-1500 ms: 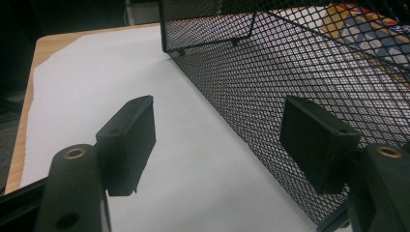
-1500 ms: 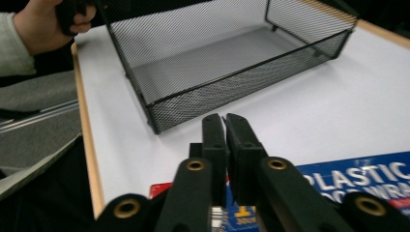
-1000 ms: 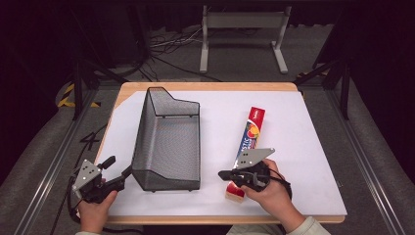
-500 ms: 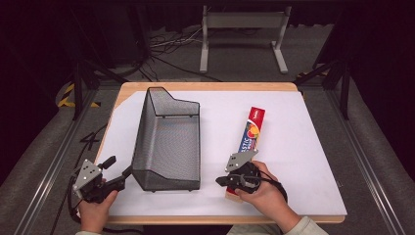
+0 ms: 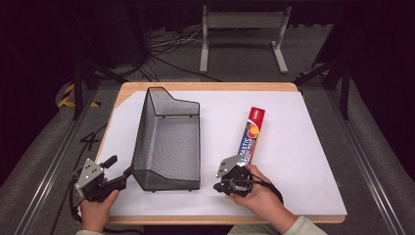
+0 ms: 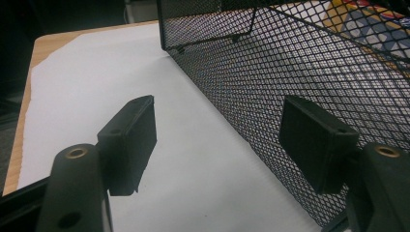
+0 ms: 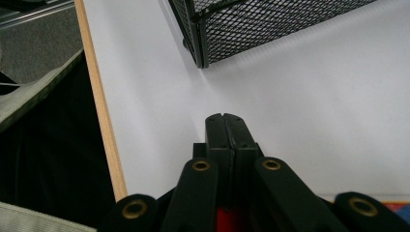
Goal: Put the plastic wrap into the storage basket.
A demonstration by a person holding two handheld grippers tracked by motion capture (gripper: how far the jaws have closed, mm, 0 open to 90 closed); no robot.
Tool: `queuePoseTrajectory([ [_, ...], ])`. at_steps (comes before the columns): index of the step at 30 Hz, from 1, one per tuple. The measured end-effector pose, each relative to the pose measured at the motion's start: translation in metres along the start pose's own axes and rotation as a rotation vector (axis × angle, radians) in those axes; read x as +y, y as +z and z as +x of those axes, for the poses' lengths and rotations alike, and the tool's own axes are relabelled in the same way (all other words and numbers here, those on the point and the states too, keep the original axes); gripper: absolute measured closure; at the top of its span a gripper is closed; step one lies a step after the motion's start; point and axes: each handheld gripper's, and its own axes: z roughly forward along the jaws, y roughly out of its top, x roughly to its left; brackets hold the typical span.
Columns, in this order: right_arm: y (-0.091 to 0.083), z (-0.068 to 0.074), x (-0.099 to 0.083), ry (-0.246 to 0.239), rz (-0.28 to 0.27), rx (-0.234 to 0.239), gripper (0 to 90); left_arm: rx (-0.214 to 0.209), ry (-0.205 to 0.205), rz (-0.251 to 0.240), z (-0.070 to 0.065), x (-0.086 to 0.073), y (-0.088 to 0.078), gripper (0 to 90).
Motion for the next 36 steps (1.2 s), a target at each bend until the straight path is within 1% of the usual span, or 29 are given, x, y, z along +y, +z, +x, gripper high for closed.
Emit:
queuePoseTrajectory([
  [5,0.001,0.0,0.001,0.005,0.016,0.0,90.0,-0.001,0.002,0.0,0.0,0.0,0.0,30.3],
  [7,0.0,0.0,0.003,0.018,0.044,0.002,90.0,-0.001,0.0,0.0,0.0,0.0,0.0,30.3],
  [8,0.0,0.0,0.003,0.018,0.044,0.002,90.0,-0.001,0.0,0.0,0.0,0.0,0.0,30.3],
  [9,-0.001,0.0,0.004,0.015,0.057,0.004,90.0,-0.001,0.001,-0.001,0.0,0.0,0.0,30.3],
  [11,-0.002,0.0,0.005,0.016,0.101,0.015,90.0,-0.001,0.003,-0.002,0.0,0.0,0.0,30.3],
  [13,-0.005,-0.001,0.003,0.029,0.128,0.034,90.0,0.0,0.001,-0.002,0.0,-0.001,0.0,30.2],
  [18,-0.009,-0.001,-0.001,0.042,0.151,0.037,90.0,0.002,0.001,-0.004,0.001,-0.001,-0.001,30.2],
  [21,-0.015,-0.002,-0.006,0.059,0.185,0.016,90.0,0.002,0.0,-0.004,0.001,-0.001,-0.001,30.2],
  [23,-0.018,-0.002,-0.009,0.075,0.201,0.011,90.0,0.001,0.001,-0.001,0.0,-0.001,-0.001,30.2],
  [26,-0.022,-0.003,-0.014,0.083,0.225,-0.001,90.0,0.002,0.0,-0.004,0.0,0.0,-0.001,30.2],
  [30,-0.028,-0.004,-0.022,0.098,0.226,-0.003,90.0,0.002,-0.001,-0.003,0.0,-0.001,-0.001,30.2],
  [32,-0.032,-0.006,-0.027,0.096,0.242,-0.044,90.0,0.002,-0.001,-0.003,0.0,-0.001,-0.001,30.2],
  [33,-0.033,-0.007,-0.029,0.105,0.243,-0.049,90.0,0.001,-0.001,0.0,0.0,-0.001,-0.001,30.2],
  [35,-0.036,-0.01,-0.034,0.121,0.245,-0.037,90.0,0.002,0.0,-0.002,0.0,-0.001,-0.001,30.2],
  [36,-0.038,-0.011,-0.036,0.127,0.245,-0.041,90.0,0.003,-0.001,-0.002,0.0,-0.001,-0.001,30.2],
])
